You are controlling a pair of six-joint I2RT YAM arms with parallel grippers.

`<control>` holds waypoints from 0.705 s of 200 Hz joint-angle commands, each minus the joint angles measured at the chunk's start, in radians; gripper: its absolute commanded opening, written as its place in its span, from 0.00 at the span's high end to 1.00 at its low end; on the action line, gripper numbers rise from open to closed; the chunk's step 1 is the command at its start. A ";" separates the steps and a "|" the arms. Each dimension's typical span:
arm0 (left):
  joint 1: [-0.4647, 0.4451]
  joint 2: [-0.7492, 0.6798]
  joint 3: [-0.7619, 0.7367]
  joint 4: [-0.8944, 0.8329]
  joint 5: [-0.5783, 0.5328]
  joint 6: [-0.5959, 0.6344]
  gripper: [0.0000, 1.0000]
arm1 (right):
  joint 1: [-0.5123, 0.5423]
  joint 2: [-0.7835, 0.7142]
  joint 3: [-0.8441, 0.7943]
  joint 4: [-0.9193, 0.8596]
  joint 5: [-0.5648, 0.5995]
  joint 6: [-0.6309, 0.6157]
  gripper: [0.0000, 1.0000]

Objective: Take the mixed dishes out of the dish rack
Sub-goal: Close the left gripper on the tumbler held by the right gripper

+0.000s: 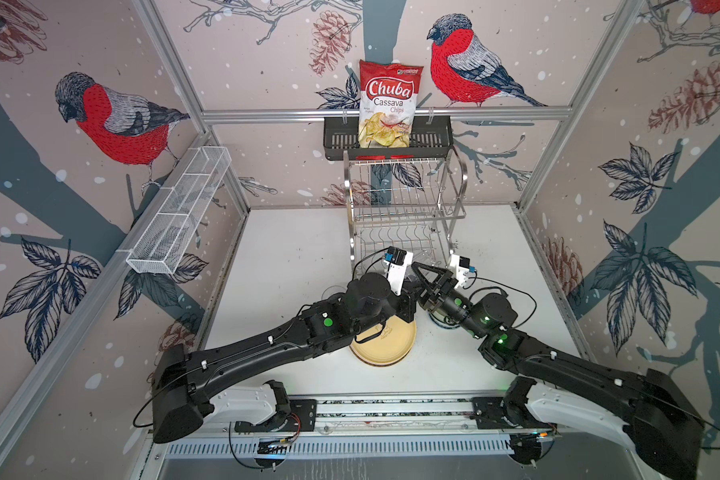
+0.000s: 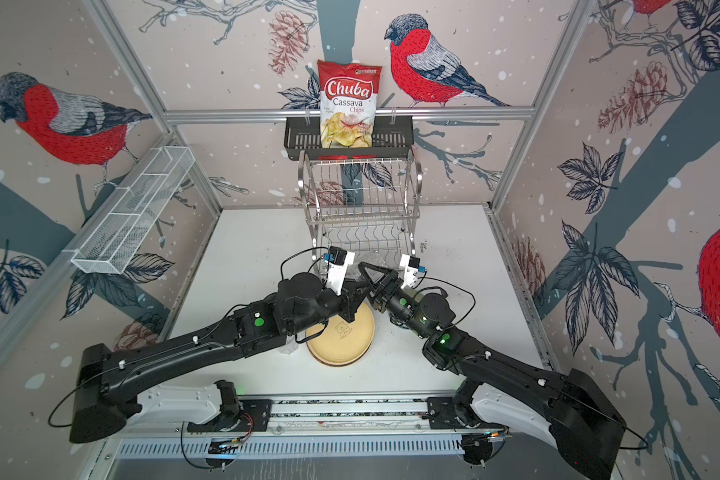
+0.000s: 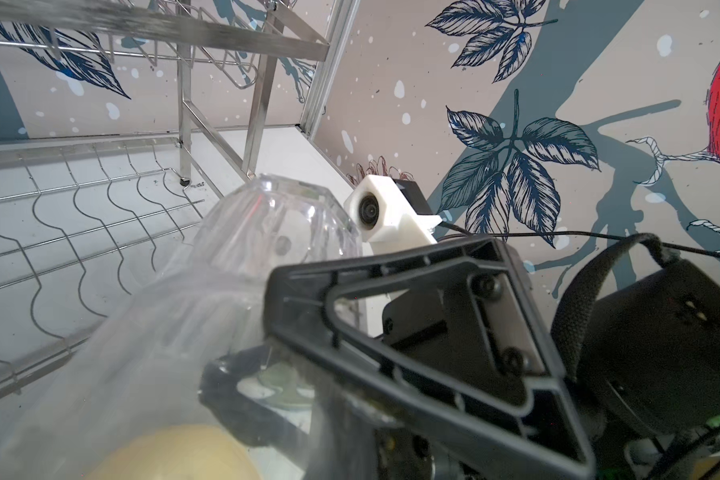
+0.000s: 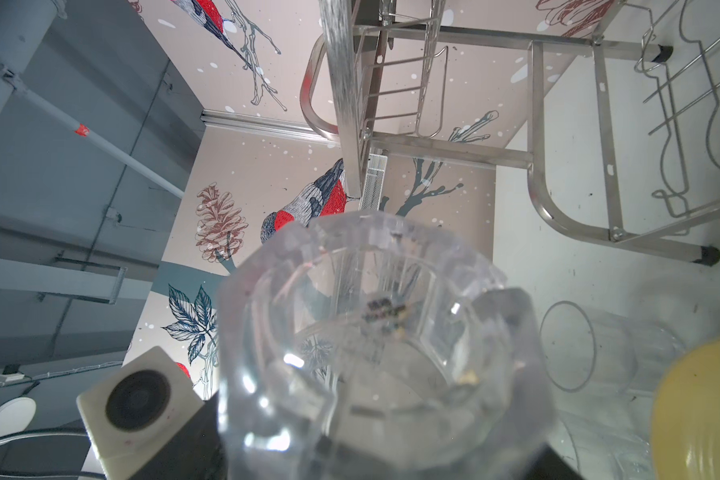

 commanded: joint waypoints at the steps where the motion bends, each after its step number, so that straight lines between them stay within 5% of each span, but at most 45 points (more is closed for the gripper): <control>1: 0.004 -0.015 0.013 0.009 -0.096 -0.012 1.00 | 0.002 -0.015 -0.003 -0.002 0.018 -0.079 0.70; 18: 0.004 -0.018 0.016 0.005 -0.097 -0.010 1.00 | 0.001 -0.022 -0.003 -0.018 0.029 -0.076 0.54; 39: 0.004 -0.015 0.027 -0.009 -0.094 -0.007 1.00 | 0.002 -0.031 -0.002 -0.037 0.041 -0.074 0.14; 50: 0.002 -0.012 0.031 -0.017 -0.089 -0.007 1.00 | 0.001 -0.035 0.001 -0.049 0.047 -0.078 0.01; 141: 0.000 -0.024 0.055 -0.122 -0.076 0.003 1.00 | -0.023 -0.083 0.001 -0.121 0.105 -0.099 0.01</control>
